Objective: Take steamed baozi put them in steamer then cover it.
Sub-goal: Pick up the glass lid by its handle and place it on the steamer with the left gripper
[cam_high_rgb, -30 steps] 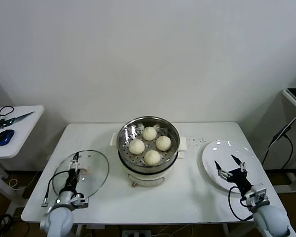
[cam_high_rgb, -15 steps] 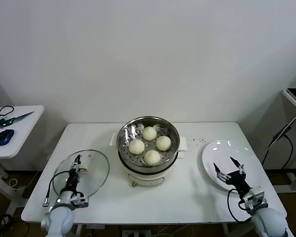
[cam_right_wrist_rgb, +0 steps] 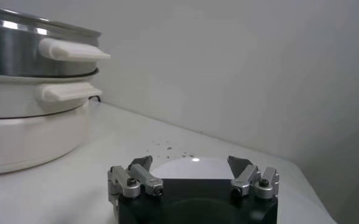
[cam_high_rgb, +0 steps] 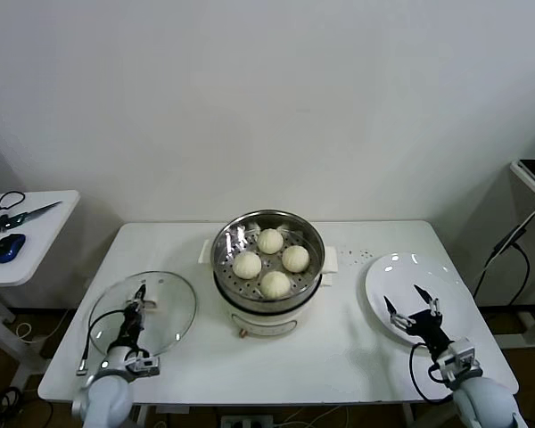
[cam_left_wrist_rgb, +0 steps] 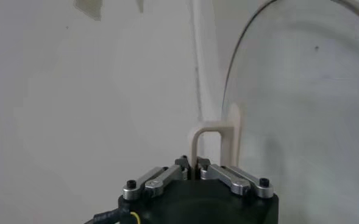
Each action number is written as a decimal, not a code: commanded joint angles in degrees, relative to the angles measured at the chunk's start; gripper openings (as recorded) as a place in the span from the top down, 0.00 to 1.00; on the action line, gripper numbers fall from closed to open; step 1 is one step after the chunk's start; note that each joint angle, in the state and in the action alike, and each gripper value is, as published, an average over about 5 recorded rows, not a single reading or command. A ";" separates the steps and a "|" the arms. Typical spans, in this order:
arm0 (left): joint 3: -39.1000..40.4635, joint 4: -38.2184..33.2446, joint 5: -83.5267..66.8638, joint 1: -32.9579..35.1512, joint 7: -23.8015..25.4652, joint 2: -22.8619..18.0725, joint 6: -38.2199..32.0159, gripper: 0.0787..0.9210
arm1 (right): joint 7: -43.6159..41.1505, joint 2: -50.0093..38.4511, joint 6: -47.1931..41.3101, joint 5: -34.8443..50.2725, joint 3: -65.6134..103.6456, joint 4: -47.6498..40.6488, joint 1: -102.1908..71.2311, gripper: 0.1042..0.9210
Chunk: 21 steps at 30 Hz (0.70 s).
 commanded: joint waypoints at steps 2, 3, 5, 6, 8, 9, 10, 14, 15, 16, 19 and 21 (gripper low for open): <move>0.17 -15.54 -9.67 7.49 0.36 2.22 3.17 0.92 | -0.06 -0.04 0.23 -0.50 0.03 -0.26 0.31 0.12; 0.15 -17.54 -10.29 8.71 0.40 2.50 3.90 0.92 | -0.06 -0.03 0.25 -0.50 0.02 -0.33 0.42 0.12; 0.20 -22.07 -11.15 11.38 0.49 3.16 6.12 0.92 | -0.07 -0.02 0.27 -0.51 -0.03 -0.43 0.63 0.12; 0.31 -24.33 -11.16 12.70 0.45 3.49 7.72 0.92 | -0.07 -0.02 0.28 -0.53 -0.06 -0.49 0.75 0.12; 0.74 -28.65 -10.29 15.23 0.37 4.42 11.75 0.92 | -0.07 -0.05 0.29 -0.58 -0.09 -0.70 1.02 0.12; 0.99 -30.55 -9.68 16.36 0.31 5.02 13.88 0.92 | -0.07 -0.09 0.30 -0.61 -0.10 -0.83 1.17 0.12; 1.25 -32.31 -9.08 17.39 0.28 5.69 15.94 0.92 | -0.10 -0.14 0.30 -0.65 -0.10 -0.99 1.36 0.12; 2.37 -36.80 -9.89 19.50 0.68 8.98 21.60 0.92 | -0.35 -0.50 0.27 -0.74 -0.11 -1.47 2.17 0.12; 2.82 -37.07 -10.51 19.49 0.63 9.97 22.52 0.92 | -0.41 -0.59 0.26 -0.76 -0.16 -1.56 2.40 0.12; 3.38 -37.22 -11.19 19.33 0.52 11.00 23.33 0.92 | -0.46 -0.66 0.25 -0.78 -0.24 -1.67 2.62 0.12; 5.86 -38.13 -12.98 18.49 0.74 13.75 26.35 0.92 | -0.46 -0.77 0.21 -0.98 -0.63 -2.01 3.23 0.12; 8.37 -39.77 -14.05 17.52 2.01 15.68 29.20 0.92 | -0.42 -0.80 0.23 -1.18 -0.95 -2.30 3.62 0.12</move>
